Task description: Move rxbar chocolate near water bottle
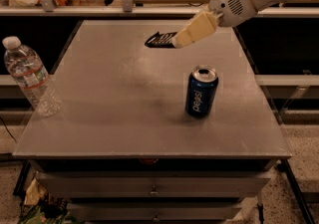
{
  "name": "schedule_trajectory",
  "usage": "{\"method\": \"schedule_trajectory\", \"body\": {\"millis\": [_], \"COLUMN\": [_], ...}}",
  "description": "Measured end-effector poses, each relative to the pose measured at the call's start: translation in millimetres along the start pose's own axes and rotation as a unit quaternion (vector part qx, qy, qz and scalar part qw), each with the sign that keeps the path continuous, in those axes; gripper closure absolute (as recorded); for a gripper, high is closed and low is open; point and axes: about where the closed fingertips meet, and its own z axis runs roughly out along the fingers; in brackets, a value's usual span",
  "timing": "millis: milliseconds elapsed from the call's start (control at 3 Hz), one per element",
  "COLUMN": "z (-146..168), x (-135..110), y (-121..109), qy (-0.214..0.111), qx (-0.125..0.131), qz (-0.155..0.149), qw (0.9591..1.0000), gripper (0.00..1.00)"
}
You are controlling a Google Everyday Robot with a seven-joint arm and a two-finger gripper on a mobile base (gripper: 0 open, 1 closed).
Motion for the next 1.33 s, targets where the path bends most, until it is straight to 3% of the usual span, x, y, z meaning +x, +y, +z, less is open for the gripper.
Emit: {"method": "schedule_trajectory", "body": {"millis": [333,667,1333], "z": [0,12,52], "x": [0,-5,3], "y": [0,10,57], "qy": [0.000,0.021,0.056], "qx": [0.000,-0.014,-0.043], "qz": [0.000,-0.007,0.006], "qw": [1.0000,0.9997,0.9975], "gripper": [1.00,1.00,1.00]}}
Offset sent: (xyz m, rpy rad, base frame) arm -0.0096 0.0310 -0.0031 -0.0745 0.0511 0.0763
